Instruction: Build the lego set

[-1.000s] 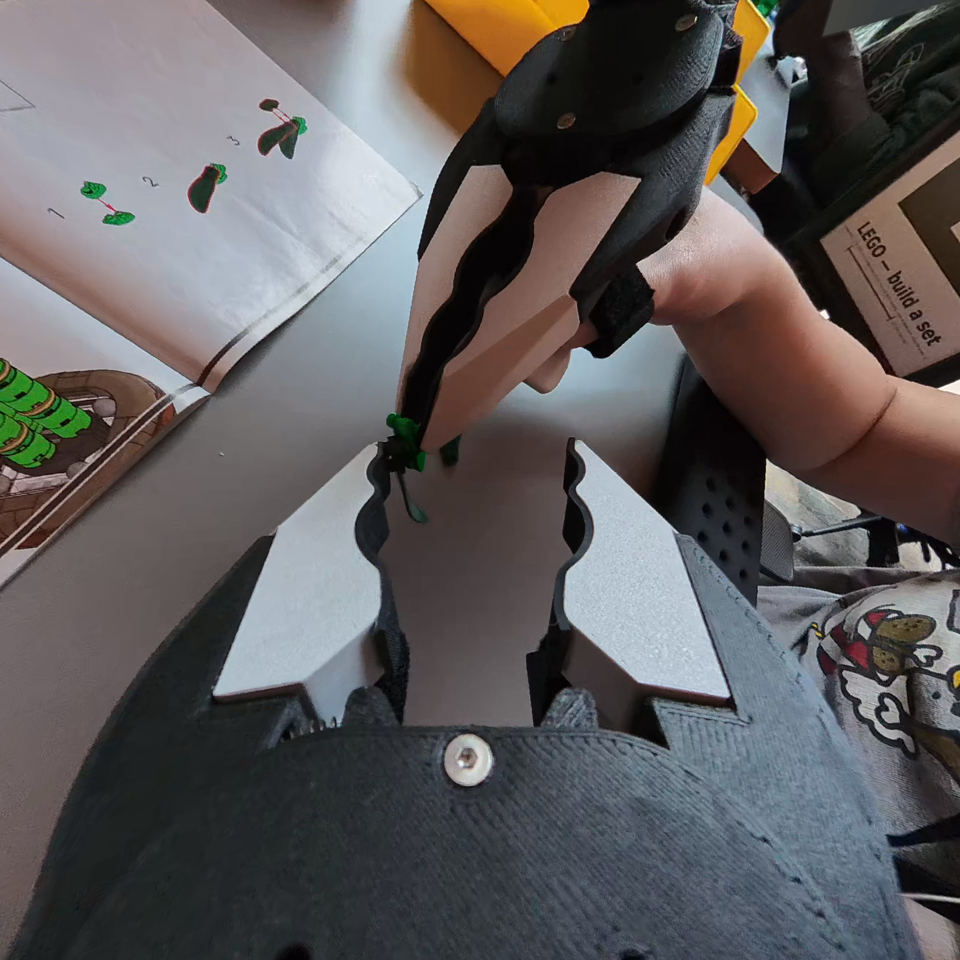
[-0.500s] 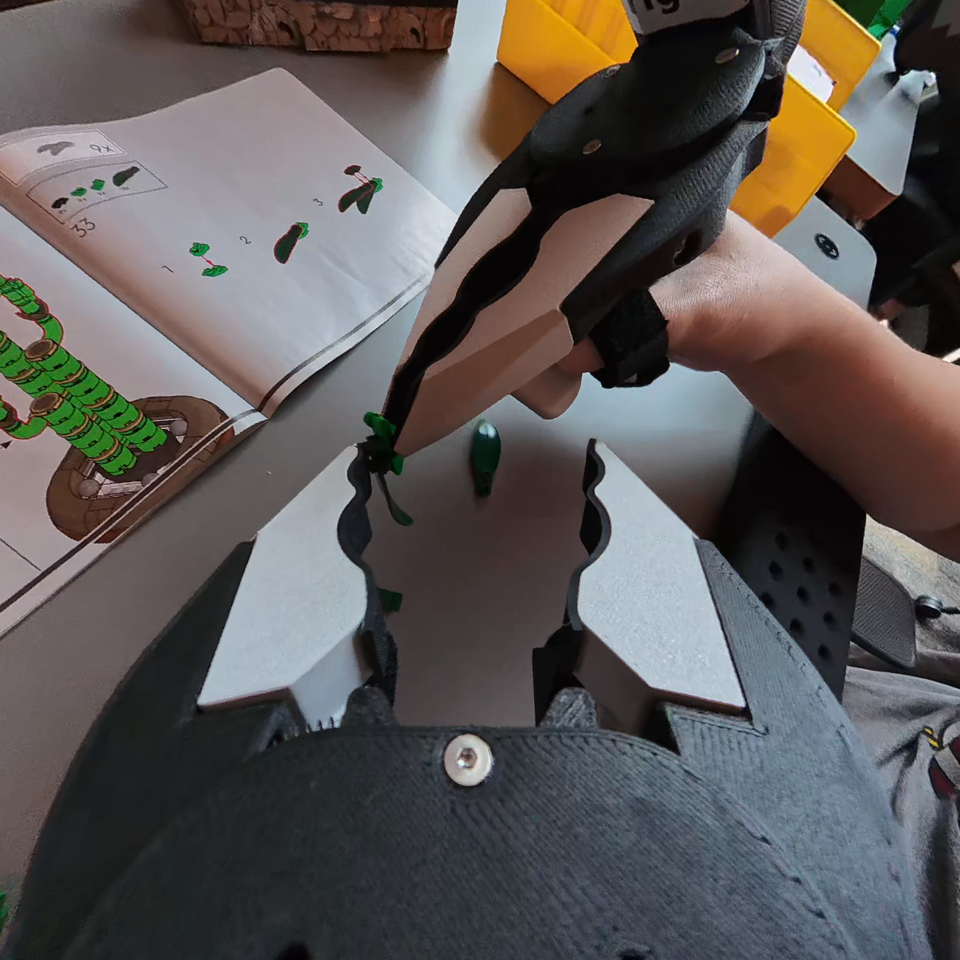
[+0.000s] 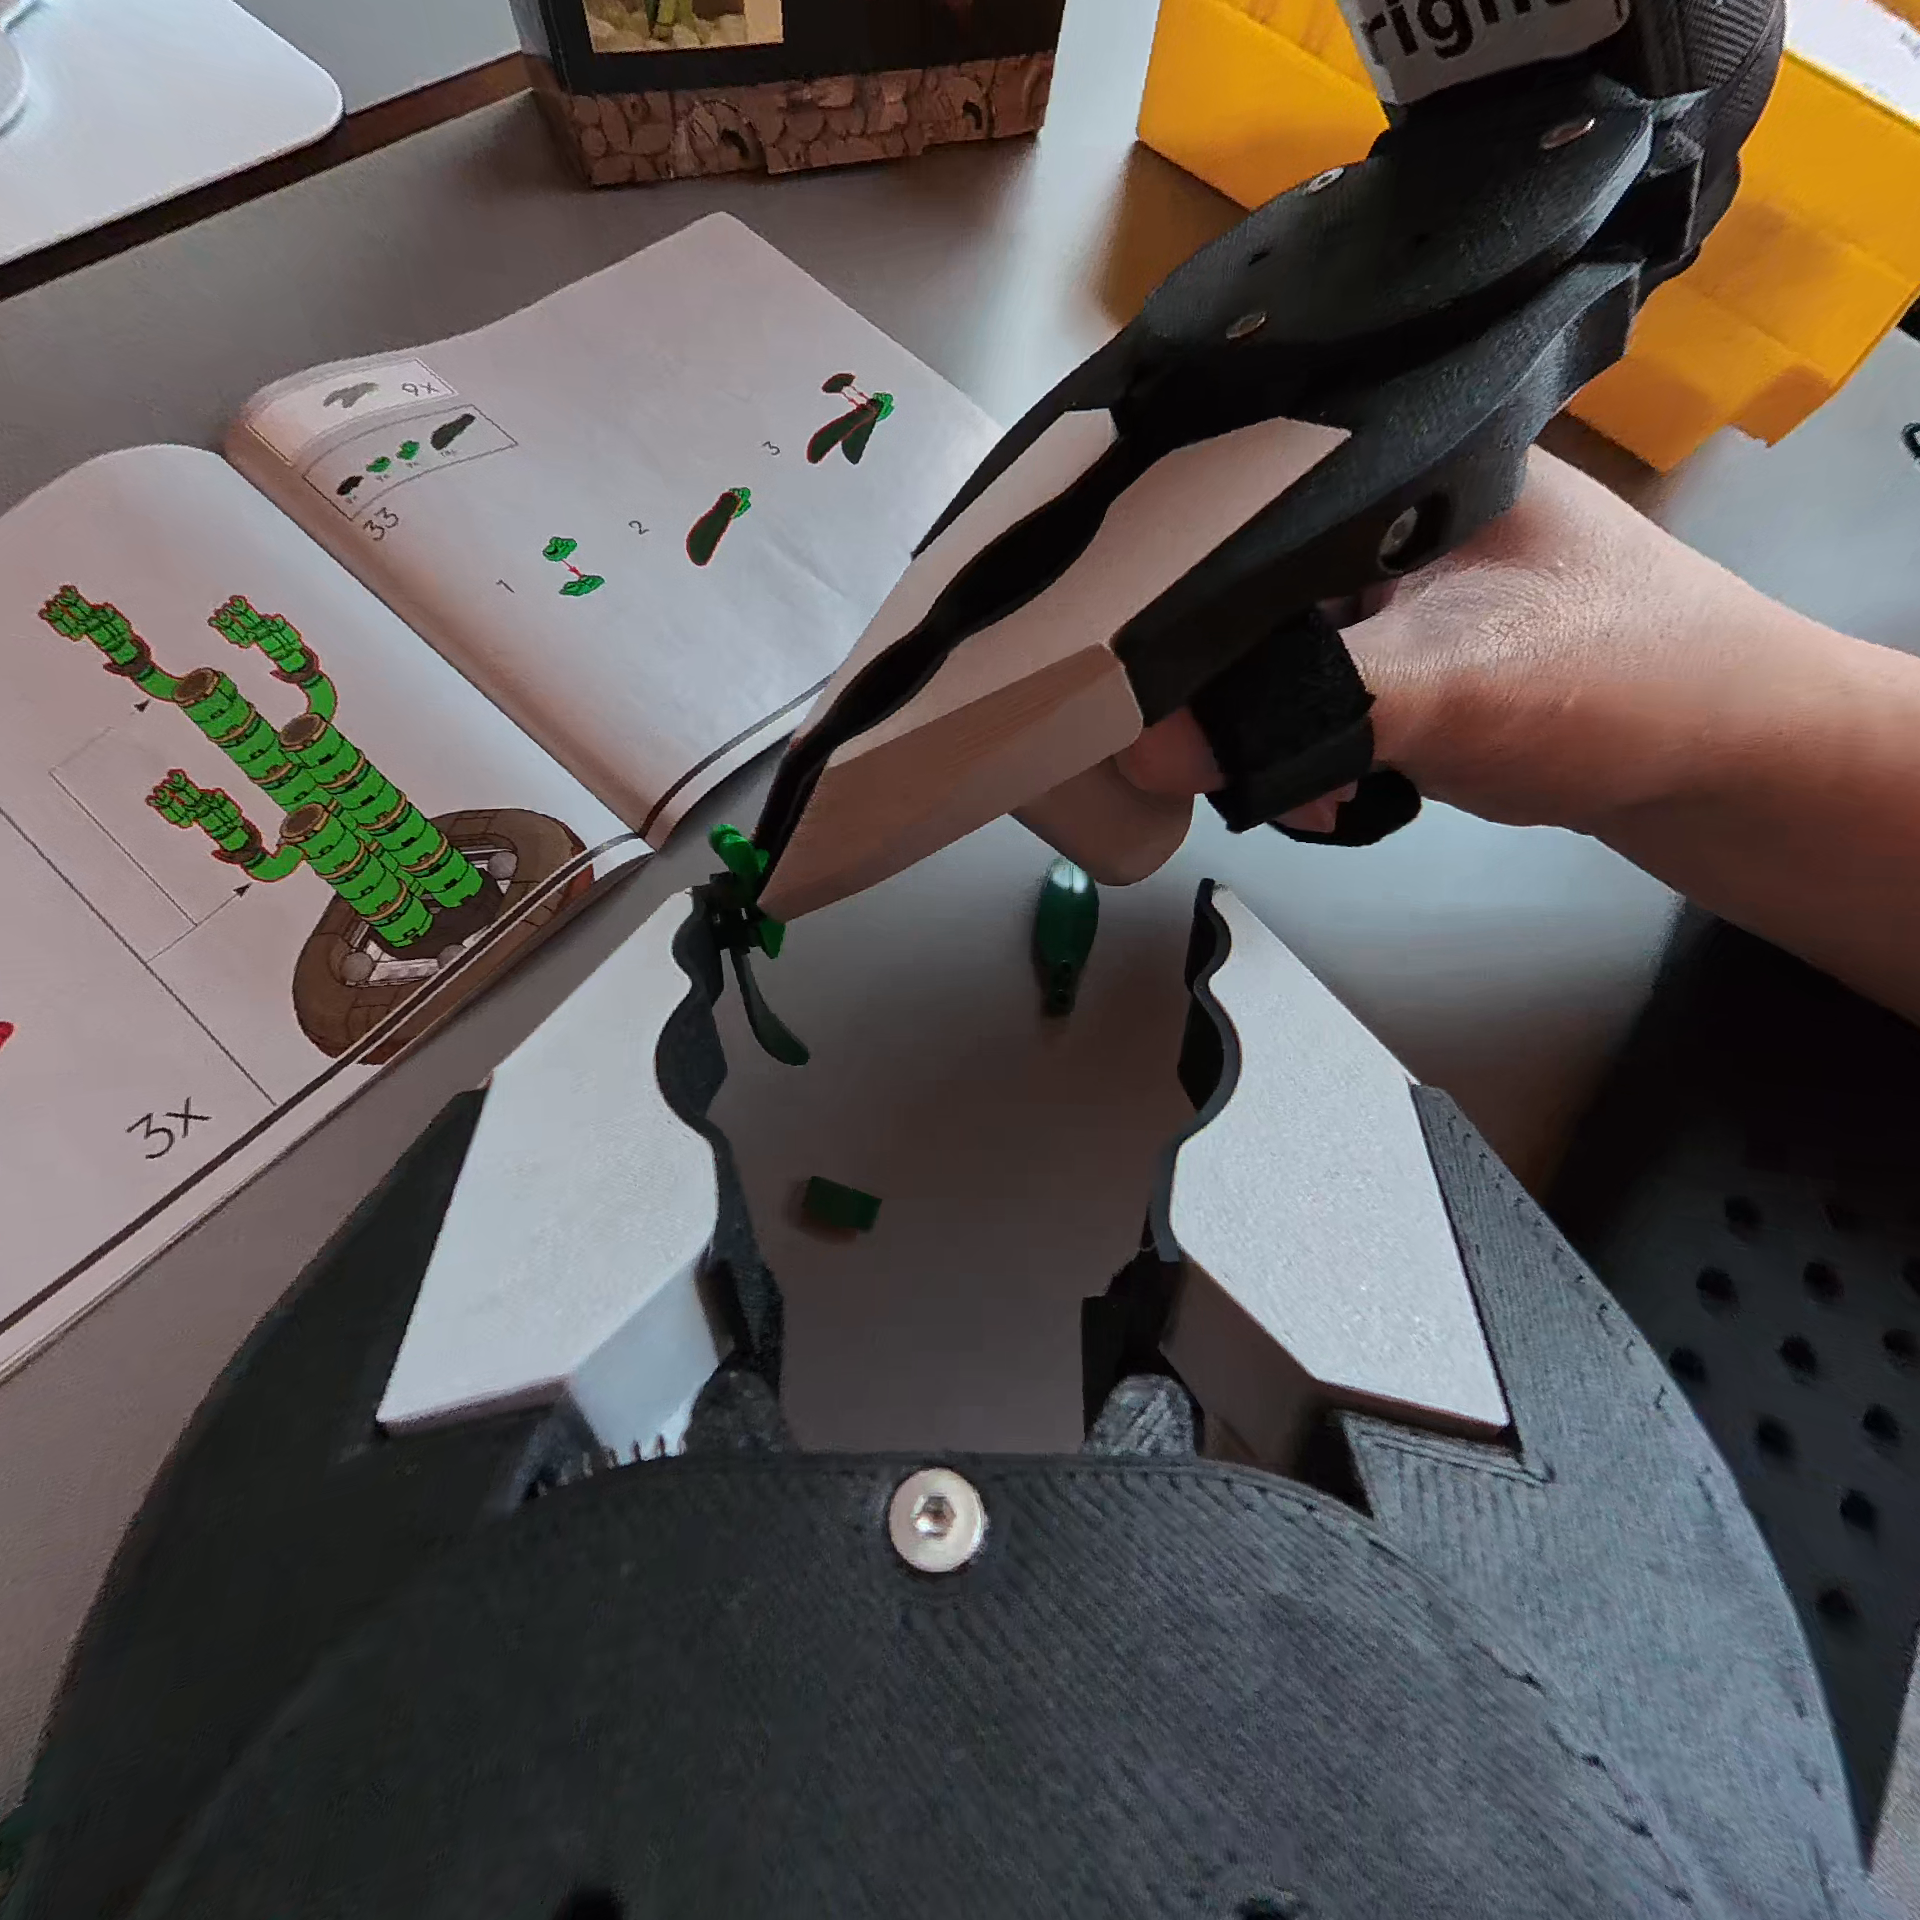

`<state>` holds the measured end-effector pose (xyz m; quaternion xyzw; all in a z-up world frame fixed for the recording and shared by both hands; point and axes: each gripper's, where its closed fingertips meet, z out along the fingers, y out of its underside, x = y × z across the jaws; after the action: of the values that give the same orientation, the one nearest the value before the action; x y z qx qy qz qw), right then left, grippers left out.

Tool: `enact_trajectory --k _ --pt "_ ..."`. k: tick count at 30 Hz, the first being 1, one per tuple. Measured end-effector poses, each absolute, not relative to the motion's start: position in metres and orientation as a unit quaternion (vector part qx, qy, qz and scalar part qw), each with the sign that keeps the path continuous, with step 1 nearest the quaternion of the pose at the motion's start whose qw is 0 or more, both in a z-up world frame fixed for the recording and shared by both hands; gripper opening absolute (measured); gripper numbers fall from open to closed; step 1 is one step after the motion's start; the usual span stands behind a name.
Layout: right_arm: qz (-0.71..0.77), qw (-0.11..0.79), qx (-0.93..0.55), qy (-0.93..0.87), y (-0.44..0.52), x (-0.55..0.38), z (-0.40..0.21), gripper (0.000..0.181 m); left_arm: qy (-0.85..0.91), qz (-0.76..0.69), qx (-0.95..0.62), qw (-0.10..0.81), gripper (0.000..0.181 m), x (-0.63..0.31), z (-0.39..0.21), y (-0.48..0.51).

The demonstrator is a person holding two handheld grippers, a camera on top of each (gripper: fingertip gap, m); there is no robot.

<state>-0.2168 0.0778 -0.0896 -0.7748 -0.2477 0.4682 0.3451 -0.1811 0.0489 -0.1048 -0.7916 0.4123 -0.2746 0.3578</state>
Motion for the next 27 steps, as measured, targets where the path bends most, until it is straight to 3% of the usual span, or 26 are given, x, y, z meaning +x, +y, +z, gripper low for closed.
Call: enact_trajectory --k 6,20,24,27 --pt "0.459 0.36 -0.776 -0.24 0.0804 -0.2198 -0.0881 0.005 0.419 -0.223 -0.796 0.377 0.085 -0.1862 -0.1076 0.0557" --pt "0.48 0.348 -0.775 -0.218 0.082 -0.2179 -0.0897 0.006 0.409 -0.261 -0.794 0.365 0.083 -0.1847 -0.1054 0.0553" --pt "0.501 0.333 -0.769 -0.217 0.0799 -0.2169 -0.0884 0.006 0.425 -0.267 -0.785 0.362 0.076 -0.1867 -0.1039 0.0554" --pt "0.528 0.32 -0.756 -0.217 0.0759 -0.2166 -0.0843 0.006 0.431 -0.262 -0.779 0.372 0.058 -0.1914 -0.1006 0.0589"
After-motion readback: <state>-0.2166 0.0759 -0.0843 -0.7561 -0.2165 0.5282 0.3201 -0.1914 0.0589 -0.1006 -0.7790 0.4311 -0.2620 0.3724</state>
